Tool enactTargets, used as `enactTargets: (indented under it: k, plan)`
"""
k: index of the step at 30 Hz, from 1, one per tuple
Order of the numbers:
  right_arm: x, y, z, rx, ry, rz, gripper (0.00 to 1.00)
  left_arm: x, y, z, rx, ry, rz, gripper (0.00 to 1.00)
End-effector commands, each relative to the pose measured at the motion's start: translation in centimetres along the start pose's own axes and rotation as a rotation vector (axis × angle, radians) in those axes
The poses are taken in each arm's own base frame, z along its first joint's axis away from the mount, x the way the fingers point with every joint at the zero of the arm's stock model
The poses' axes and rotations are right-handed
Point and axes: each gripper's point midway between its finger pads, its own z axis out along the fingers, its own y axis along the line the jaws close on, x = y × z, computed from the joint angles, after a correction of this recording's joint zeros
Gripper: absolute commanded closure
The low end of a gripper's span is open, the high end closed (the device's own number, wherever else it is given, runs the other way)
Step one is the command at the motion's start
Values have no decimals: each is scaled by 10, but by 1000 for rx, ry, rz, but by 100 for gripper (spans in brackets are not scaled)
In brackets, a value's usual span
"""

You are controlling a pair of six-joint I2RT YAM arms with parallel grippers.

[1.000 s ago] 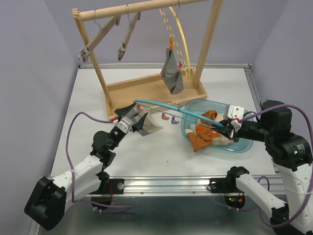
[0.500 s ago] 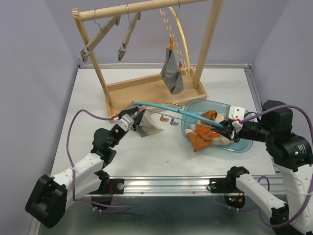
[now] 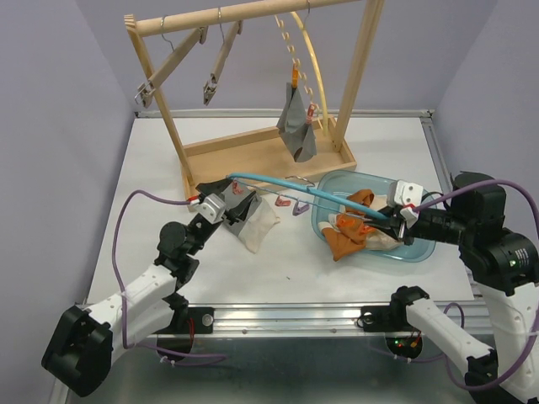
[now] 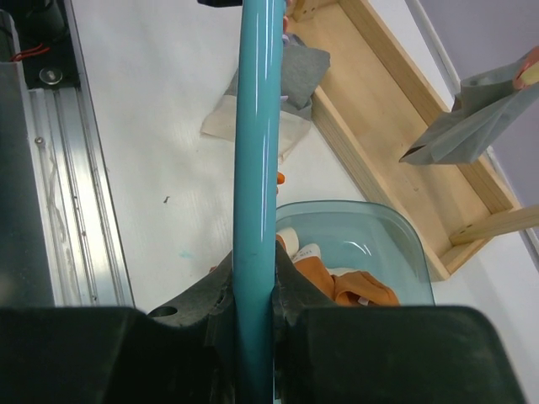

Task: Remove the underwear clipped to the hanger
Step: Remove the underwear from the hanger, then place the hanger at the clothesline.

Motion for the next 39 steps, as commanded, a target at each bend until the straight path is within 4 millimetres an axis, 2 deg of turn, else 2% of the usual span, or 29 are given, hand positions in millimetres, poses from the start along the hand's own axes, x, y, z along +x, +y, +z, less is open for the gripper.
enactTargets:
  k: [1, 2, 3, 5, 7, 12, 14, 15, 16, 19, 20, 21, 23, 26, 27, 29, 30, 31, 32, 33, 37, 38, 39]
  plan:
    - [-38, -20, -11, 91, -81, -69, 100, -32, 12, 4, -60, -81, -39, 18]
    - [-39, -25, -12, 113, -76, -63, 100, -30, 13, 3, -66, -70, -55, 17]
    - [-39, -29, -11, 123, -73, -44, 100, -33, 12, 3, -68, -77, -87, 8]
    - [-45, -39, -13, 164, -72, -28, 99, -32, 13, 2, -83, -63, -140, 2]
    - [-45, -50, -10, 190, -57, 30, 99, -26, 17, 0, -119, -27, -176, 1]
    - [-57, -74, -10, 268, -58, 96, 100, -36, 26, -8, -190, -31, -257, 1]
    - [-65, -80, -11, 289, -75, 125, 99, -34, 28, -11, -212, -9, -286, 1]
    - [-73, -87, -12, 301, -90, 123, 100, -46, 30, -12, -219, -34, -300, 1]
    - [-78, -91, -14, 320, -101, 140, 99, -46, 28, -13, -220, -24, -331, 1]
    - [-96, -107, -13, 345, -137, 170, 100, -73, 27, -15, -200, -67, -363, 1]
    - [-100, -112, -12, 359, -145, 188, 99, -70, 28, -16, -216, -36, -382, 1]
    - [-103, -121, -7, 363, -150, 204, 99, -86, 30, -16, -217, -59, -395, 1]
    - [-117, -132, -10, 389, -187, 229, 100, -98, 35, -19, -241, -46, -403, 1]
    - [-130, -151, -10, 444, -219, 270, 100, -101, 42, -27, -290, -17, -396, 1]
    - [-133, -156, -10, 456, -226, 280, 99, -110, 44, -28, -296, -23, -399, 1]
    - [-137, -170, -9, 493, -238, 307, 99, -105, 46, -35, -324, 24, -396, 1]
    - [-138, -174, -8, 504, -243, 314, 100, -111, 47, -36, -325, 27, -384, 1]
    - [-138, -178, -7, 516, -249, 335, 100, -103, 48, -41, -329, 76, -347, 1]
    - [-138, -183, -3, 518, -249, 345, 99, -103, 49, -43, -333, 86, -331, 1]
    - [-141, -186, -3, 520, -263, 343, 99, -105, 50, -47, -342, 85, -312, 1]
    - [-145, -196, 8, 505, -290, 372, 99, -92, 56, -65, -394, 95, -286, 1]
    - [-147, -196, 10, 496, -302, 402, 99, -99, 57, -69, -403, 57, -285, 1]
    - [-147, -201, 14, 492, -302, 411, 99, -88, 55, -71, -402, 65, -287, 1]
